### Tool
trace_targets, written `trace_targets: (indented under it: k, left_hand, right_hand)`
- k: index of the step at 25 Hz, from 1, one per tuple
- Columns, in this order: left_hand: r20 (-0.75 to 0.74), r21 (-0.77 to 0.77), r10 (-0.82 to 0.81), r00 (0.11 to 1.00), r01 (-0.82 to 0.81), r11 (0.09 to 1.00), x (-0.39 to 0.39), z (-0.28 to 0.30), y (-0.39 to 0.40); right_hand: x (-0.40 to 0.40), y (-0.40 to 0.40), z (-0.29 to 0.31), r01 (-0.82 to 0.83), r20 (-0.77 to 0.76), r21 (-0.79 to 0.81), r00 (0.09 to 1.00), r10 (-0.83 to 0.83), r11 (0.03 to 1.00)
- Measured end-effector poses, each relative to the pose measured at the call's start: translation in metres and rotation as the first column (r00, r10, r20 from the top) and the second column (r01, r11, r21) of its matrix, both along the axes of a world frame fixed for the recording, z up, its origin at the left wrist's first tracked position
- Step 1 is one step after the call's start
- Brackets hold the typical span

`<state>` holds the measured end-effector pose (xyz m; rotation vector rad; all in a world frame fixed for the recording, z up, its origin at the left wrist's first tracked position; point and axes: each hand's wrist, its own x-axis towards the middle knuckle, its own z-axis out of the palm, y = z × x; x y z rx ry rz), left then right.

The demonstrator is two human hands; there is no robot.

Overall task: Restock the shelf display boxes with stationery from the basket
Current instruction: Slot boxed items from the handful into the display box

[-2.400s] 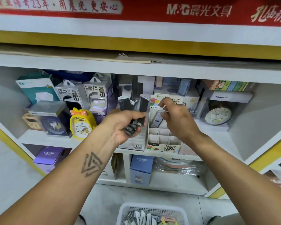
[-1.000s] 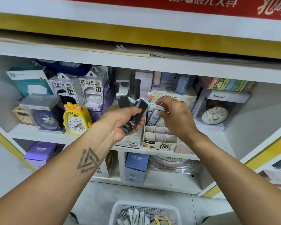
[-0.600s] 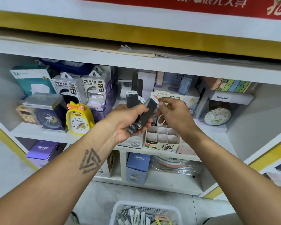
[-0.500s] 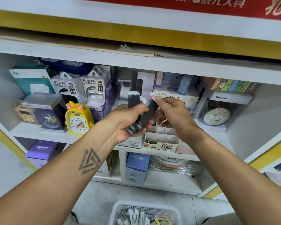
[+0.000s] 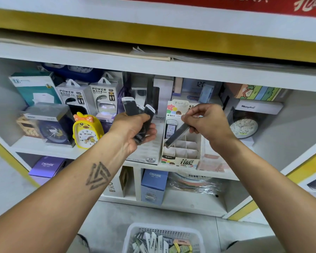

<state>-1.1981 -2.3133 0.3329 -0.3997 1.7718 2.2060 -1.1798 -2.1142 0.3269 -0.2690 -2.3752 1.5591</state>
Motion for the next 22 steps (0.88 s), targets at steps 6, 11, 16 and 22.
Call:
trace_targets:
  k: [6, 11, 16, 22]
  left_hand:
    - [0.02, 0.022, -0.041, 0.999, 0.041, 0.999, 0.005, -0.001, 0.005]
    - [0.031, 0.015, -0.098, 0.995, 0.098, 0.995, 0.007, -0.001, 0.006]
    - [0.035, 0.008, -0.14, 0.99, 0.14, 0.99, 0.008, -0.002, 0.007]
    - [0.012, 0.001, -0.244, 0.97, 0.244, 0.97, 0.01, -0.004, 0.009]
  right_hand:
    - [-0.004, -0.001, -0.01, -0.002, 0.007, 0.219, 1.0, 0.0, 0.976]
    - [-0.004, -0.002, -0.017, 0.006, -0.193, 0.565, 0.973, 0.124, 0.825]
    - [-0.004, -0.009, -0.027, -0.003, -0.191, 0.64, 0.968, 0.163, 0.769]
    - [-0.001, -0.014, -0.019, -0.033, -0.136, 0.487, 0.984, 0.113, 0.873]
